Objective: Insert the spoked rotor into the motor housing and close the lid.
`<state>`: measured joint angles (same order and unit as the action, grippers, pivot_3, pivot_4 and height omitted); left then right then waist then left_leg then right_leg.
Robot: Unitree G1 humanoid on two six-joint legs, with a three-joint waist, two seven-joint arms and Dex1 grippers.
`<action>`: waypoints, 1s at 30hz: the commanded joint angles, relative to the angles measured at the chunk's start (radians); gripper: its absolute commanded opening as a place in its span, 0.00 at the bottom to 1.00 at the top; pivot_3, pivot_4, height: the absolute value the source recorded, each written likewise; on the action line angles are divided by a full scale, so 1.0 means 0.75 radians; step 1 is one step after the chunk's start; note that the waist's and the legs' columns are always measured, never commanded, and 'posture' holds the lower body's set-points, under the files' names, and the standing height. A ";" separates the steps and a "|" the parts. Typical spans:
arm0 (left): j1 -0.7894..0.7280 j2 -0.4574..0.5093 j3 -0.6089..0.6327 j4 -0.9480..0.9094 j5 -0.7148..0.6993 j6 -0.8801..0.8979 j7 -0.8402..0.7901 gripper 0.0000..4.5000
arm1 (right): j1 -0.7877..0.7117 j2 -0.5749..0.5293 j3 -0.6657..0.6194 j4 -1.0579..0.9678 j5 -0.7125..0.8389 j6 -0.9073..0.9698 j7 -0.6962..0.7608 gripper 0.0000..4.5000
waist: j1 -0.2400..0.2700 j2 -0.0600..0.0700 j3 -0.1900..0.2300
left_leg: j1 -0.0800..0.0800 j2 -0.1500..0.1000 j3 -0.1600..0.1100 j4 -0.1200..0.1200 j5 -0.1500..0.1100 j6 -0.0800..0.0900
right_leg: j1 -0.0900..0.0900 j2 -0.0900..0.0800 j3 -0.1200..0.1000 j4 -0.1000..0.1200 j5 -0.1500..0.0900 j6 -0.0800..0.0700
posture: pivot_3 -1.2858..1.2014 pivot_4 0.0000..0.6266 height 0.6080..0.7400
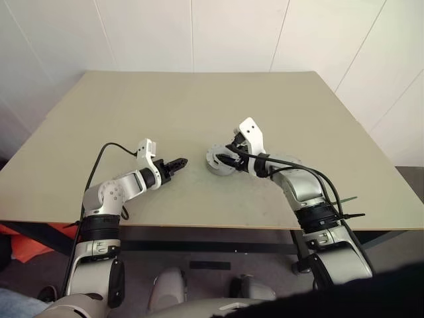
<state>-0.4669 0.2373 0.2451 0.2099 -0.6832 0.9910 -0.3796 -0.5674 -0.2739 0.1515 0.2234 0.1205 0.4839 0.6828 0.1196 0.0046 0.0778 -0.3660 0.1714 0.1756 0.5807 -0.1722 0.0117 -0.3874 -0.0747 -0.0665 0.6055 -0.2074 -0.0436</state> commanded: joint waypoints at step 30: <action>0.011 0.023 0.011 -0.068 -0.002 0.002 0.000 0.53 | -0.067 0.044 0.006 0.187 -0.037 -0.149 -0.048 0.69 | -0.011 0.000 0.000 | 0.001 0.000 0.000 0.000 0.000 0.000 | 0.000 0.000 0.000 0.000 0.000 0.001 | 0.52 0.00 1.00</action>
<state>-0.4550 0.2468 0.2460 0.1927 -0.6826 0.9941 -0.3782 -0.5877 -0.2422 0.1722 0.3714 0.0887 0.3765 0.6522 0.1116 0.0046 0.0778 -0.3656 0.1716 0.1756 0.5807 -0.1720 0.0114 -0.3870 -0.0747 -0.0665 0.6055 -0.2076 -0.0431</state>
